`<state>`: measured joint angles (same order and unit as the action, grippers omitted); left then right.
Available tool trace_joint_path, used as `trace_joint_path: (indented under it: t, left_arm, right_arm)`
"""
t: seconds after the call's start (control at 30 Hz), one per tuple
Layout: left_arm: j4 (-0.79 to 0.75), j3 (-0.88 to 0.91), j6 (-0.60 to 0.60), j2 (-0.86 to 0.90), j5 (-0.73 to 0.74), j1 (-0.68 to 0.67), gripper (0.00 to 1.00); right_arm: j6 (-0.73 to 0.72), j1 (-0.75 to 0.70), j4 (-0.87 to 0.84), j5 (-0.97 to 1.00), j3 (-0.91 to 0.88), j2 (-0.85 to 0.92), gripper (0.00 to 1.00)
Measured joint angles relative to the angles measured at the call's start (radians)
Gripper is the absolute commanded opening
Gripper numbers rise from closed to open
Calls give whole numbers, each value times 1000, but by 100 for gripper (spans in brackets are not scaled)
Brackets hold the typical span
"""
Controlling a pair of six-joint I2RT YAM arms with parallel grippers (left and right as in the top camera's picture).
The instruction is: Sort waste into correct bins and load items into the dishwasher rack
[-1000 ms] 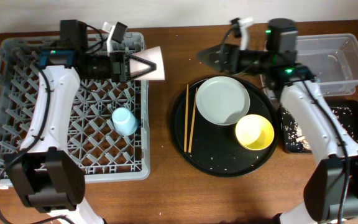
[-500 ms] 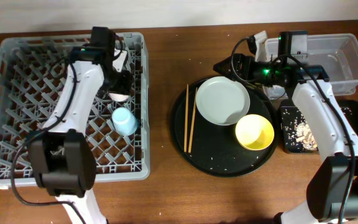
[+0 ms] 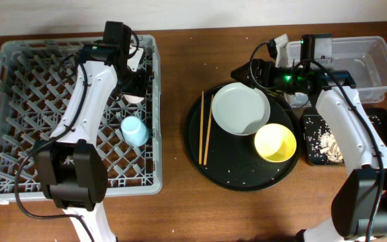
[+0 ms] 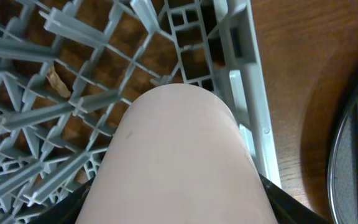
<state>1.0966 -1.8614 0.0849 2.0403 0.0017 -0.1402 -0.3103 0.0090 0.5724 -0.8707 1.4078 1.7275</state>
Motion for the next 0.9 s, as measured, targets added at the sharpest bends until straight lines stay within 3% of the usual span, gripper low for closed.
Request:
trace_joint_path:
  t: [0.03,0.27,0.37,0.43,0.57,0.63,0.73,0.83,0.9]
  left_arm:
    - [0,9,-1,0,-3,0,99]
    - [-3,18,-3,0,-1,0,99]
    - [95,-141,-3,13,95,0,99]
    - [179,-293,-23,13,164,-4,99]
    - [319,-475,-48,9,256,-15,98]
    - [337,-477,-52,10,261,-33,98]
    - [305,-478,-52,10,265,-49,98]
    - [302,-479,-53,10,265,-48,98]
    - [302,-479,-53,10,263,-48,98]
  right_arm:
    - [1,0,0,0,0,0,98]
    - [2,0,19,3,0,0,98]
    - [64,0,56,-21,0,0,98]
    - [144,0,201,9,7,-5,88]
    - [150,19,616,480,159,-110,76]
    - [121,41,737,661,188,-169,58]
    - [91,130,698,750,85,-155,47]
    - [44,203,603,829,-55,-107,27]
    - [17,205,552,909,-99,-97,24]
